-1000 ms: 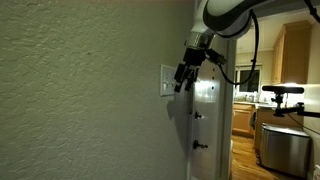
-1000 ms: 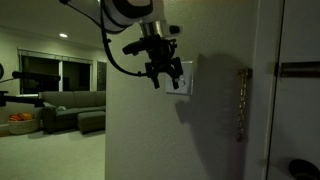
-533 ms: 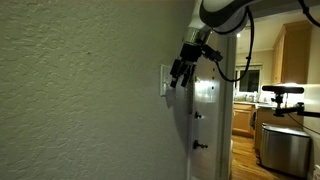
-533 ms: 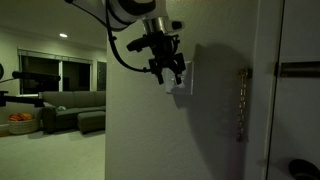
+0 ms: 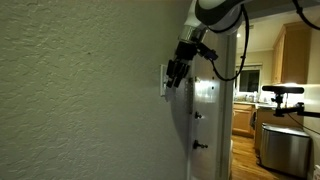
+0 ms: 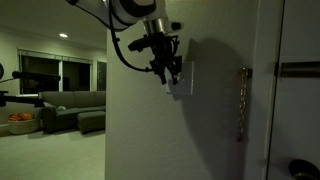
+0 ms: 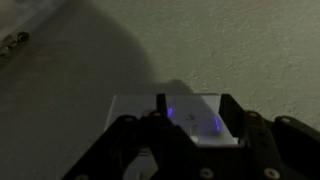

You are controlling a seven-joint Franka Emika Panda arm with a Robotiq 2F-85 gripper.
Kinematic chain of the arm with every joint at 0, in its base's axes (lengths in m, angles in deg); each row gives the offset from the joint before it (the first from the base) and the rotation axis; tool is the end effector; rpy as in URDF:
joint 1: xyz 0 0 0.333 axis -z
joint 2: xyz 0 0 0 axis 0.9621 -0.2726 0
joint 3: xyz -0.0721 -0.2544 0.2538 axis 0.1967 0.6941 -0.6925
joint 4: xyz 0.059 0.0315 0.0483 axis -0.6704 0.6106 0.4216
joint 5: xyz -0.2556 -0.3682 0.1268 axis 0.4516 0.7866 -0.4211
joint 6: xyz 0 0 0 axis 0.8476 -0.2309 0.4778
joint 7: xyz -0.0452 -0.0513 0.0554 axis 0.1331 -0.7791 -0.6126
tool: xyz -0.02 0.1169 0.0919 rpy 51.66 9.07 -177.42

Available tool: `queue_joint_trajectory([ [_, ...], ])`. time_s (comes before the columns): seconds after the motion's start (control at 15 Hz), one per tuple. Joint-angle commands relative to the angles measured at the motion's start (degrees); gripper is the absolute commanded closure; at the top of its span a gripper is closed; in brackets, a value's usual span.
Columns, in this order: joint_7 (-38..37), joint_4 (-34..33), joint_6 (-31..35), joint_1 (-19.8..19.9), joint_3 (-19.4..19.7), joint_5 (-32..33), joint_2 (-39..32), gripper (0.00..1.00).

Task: Turn on the light switch on the left

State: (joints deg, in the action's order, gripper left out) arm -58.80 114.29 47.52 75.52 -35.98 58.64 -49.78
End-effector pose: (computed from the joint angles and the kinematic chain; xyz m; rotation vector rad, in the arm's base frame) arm 0.7122 -0.0127 0.6297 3.0574 0.1101 0.6670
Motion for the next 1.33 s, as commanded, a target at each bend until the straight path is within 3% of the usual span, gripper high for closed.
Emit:
queue_joint_trajectory([
  [0.0, -0.63, -2.48, -1.3, -0.58, -0.23, -0.76, -1.28, 0.38],
  [0.07, -0.61, -2.84, -1.32, -0.64, -0.29, -0.68, -1.48, 0.42],
  [0.13, -0.58, -3.05, -1.23, -0.73, -0.27, -0.62, -1.53, 0.63],
  [0.47, -0.3, -3.82, -1.02, -0.74, -0.19, -0.31, -1.62, 0.91],
  [0.73, 0.19, -3.34, -1.57, -0.44, 0.2, -0.19, -1.0, 0.96],
  [1.27, 1.66, -2.64, -4.94, -0.01, 0.57, -0.26, 2.31, 0.93],
])
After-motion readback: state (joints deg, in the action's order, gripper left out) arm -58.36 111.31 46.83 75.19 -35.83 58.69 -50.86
